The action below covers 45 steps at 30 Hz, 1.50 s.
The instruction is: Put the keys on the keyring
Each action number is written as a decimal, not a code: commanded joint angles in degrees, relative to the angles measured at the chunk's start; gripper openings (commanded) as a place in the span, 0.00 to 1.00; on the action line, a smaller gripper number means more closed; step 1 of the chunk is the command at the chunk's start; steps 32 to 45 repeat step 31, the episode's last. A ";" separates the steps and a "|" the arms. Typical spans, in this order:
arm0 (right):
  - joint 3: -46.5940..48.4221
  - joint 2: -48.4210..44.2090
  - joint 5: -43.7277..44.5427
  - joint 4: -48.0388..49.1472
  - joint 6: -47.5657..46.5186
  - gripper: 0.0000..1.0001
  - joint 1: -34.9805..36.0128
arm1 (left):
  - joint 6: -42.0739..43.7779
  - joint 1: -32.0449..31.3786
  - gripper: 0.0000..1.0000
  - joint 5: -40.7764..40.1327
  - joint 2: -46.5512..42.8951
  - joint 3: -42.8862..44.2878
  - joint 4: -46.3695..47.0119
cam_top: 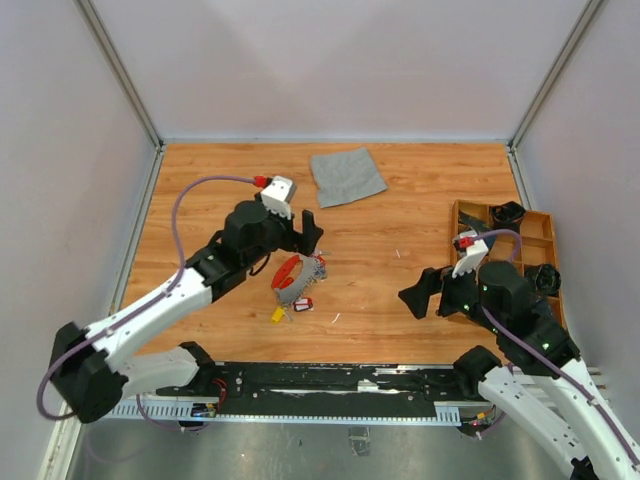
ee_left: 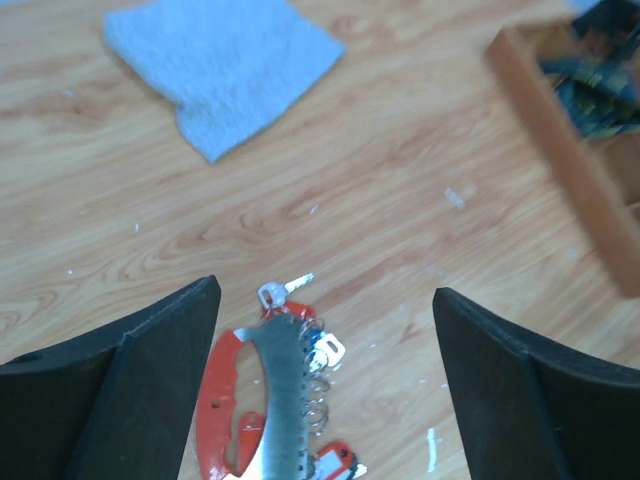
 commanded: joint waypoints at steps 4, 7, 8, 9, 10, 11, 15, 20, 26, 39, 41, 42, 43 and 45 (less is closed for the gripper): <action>9.65 -1.35 7.59 -4.73 -6.74 0.98 -0.52 | -4.54 0.57 0.99 -2.87 -23.35 -4.43 -4.34; 12.54 -1.16 9.81 -5.37 -9.56 0.98 -0.52 | -7.54 0.55 1.00 -6.58 -32.73 -8.16 -7.84; 13.39 -1.18 10.59 -5.59 -10.33 0.98 -0.52 | -8.66 0.56 1.00 -8.28 -35.94 -9.40 -8.99; 13.76 -1.51 11.08 -5.46 -11.22 0.98 -0.56 | -9.18 0.57 1.00 -9.81 -38.95 -10.65 -10.33; 13.99 -1.90 11.52 -5.15 -12.00 0.98 -0.57 | -9.78 0.57 1.00 -11.11 -41.47 -12.00 -11.84; 13.94 -2.61 11.73 -4.65 -12.59 0.98 -0.52 | -10.24 0.57 1.00 -12.20 -44.10 -12.84 -13.29; 11.84 -6.57 10.73 -2.81 -15.19 0.98 -0.51 | -11.85 0.57 1.00 -14.87 -52.45 -15.35 -18.90; 7.81 -9.65 10.34 -2.53 -16.51 0.98 -0.47 | -12.25 0.57 1.00 -18.58 -59.46 -17.41 -19.05; 7.33 -9.21 11.40 -2.41 -16.60 0.98 -0.48 | -12.10 0.57 1.00 -19.39 -61.76 -18.10 -18.41; 6.66 -8.72 10.15 -1.68 -17.08 0.98 -0.47 | -12.22 0.57 1.00 -19.82 -59.43 -18.37 -17.83; 6.66 -8.72 10.15 -1.68 -17.08 0.98 -0.47 | -12.22 0.57 1.00 -19.82 -59.43 -18.37 -17.83; 6.66 -8.72 10.15 -1.68 -17.08 0.98 -0.47 | -12.22 0.57 1.00 -19.82 -59.43 -18.37 -17.83; 6.66 -8.72 10.15 -1.68 -17.08 0.98 -0.47 | -12.22 0.57 1.00 -19.82 -59.43 -18.37 -17.83; 6.66 -8.72 10.15 -1.68 -17.08 0.98 -0.47 | -12.22 0.57 1.00 -19.82 -59.43 -18.37 -17.83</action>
